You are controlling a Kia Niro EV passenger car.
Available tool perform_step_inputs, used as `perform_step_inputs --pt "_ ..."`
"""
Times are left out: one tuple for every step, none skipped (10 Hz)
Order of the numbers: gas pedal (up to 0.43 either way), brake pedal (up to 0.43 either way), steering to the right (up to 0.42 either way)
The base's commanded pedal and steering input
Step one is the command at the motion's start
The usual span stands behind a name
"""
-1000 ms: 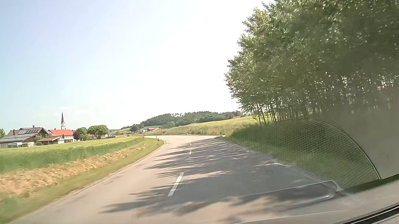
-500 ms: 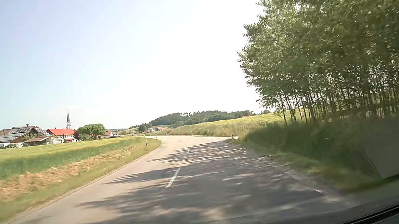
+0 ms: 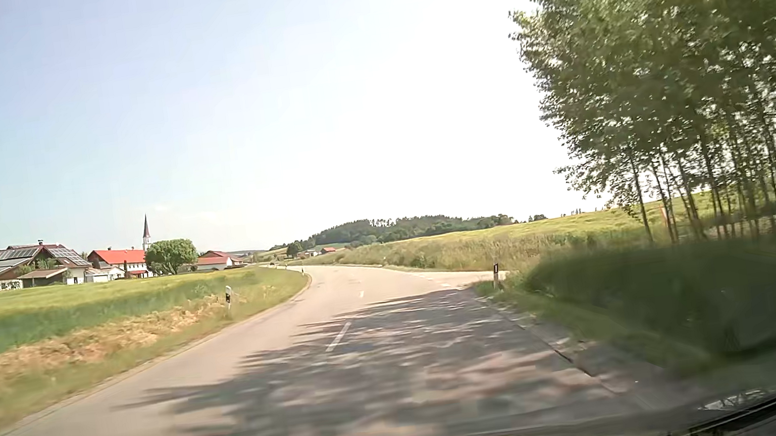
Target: Follow the waypoints while adhering to traffic rules and regulations
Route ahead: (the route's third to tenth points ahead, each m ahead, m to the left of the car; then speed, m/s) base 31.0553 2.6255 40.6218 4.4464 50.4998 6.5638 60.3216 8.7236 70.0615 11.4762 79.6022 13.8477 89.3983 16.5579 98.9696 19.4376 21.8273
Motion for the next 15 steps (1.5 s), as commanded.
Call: perform_step_inputs --pt "0.157 0.0 -0.021" --pt "0.157 0.0 -0.025" --pt "0.157 0.0 -0.027" --pt "0.157 0.0 -0.026" --pt "0.157 0.0 -0.026" --pt "0.157 0.0 -0.026" --pt "0.157 0.0 -0.026" --pt "0.157 0.0 -0.026" --pt "0.157 0.0 -0.026" --pt "0.157 0.0 -0.027" --pt "0.157 0.0 -0.027" --pt "0.157 0.0 -0.027" --pt "0.157 0.0 -0.028" --pt "0.157 0.0 -0.027" --pt "0.157 0.0 -0.026"
